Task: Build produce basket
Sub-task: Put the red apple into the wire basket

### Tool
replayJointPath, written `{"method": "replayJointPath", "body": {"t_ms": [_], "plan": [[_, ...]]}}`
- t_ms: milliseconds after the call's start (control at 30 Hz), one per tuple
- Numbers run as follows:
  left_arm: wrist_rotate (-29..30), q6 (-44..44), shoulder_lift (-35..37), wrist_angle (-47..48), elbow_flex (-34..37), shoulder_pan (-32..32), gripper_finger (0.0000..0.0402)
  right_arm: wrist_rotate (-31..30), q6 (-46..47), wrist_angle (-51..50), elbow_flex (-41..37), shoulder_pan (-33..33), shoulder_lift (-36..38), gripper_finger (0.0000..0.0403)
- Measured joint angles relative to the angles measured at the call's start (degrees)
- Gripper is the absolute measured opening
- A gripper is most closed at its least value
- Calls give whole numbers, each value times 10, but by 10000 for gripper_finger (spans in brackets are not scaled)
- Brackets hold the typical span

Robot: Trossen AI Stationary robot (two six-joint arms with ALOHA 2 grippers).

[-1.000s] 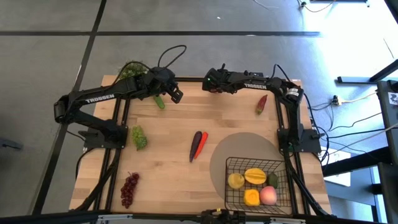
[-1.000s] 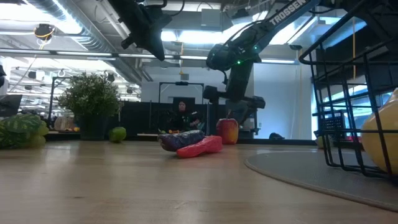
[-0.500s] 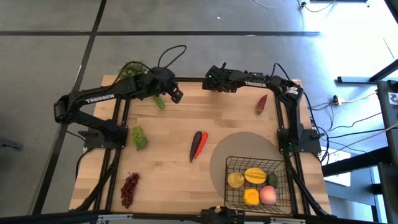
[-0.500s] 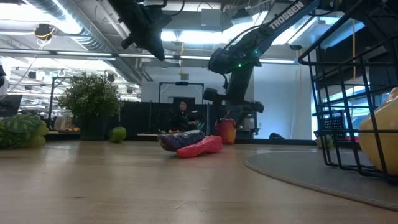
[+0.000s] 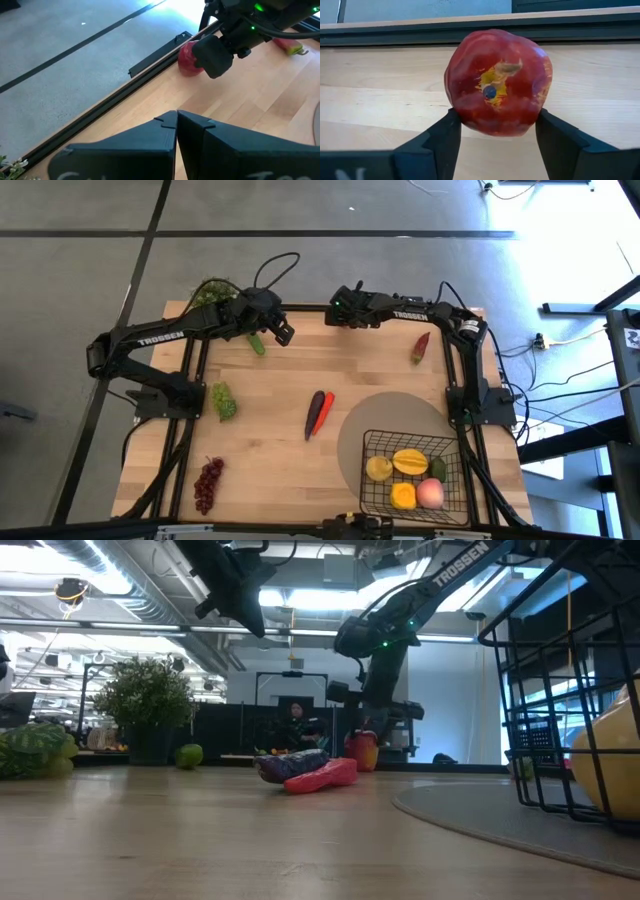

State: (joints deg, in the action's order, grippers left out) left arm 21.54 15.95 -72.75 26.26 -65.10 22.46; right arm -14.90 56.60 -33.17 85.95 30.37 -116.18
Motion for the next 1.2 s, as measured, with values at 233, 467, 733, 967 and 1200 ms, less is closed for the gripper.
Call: {"method": "replayJointPath", "body": {"t_ms": [233, 467, 733, 967, 1200], "plan": [[0, 0, 0, 0, 0, 0, 0, 20, -3, -35, 17, 0, -2, 210], [0, 0, 0, 0, 0, 0, 0, 32, -21, -48, 23, -3, -2, 210], [0, 0, 0, 0, 0, 0, 0, 42, -29, -51, 23, -11, 5, 209], [0, 0, 0, 0, 0, 0, 0, 50, -29, -60, 24, -14, 28, 200], [0, 0, 0, 0, 0, 0, 0, 61, -18, -69, 24, -25, 33, 168]]}}
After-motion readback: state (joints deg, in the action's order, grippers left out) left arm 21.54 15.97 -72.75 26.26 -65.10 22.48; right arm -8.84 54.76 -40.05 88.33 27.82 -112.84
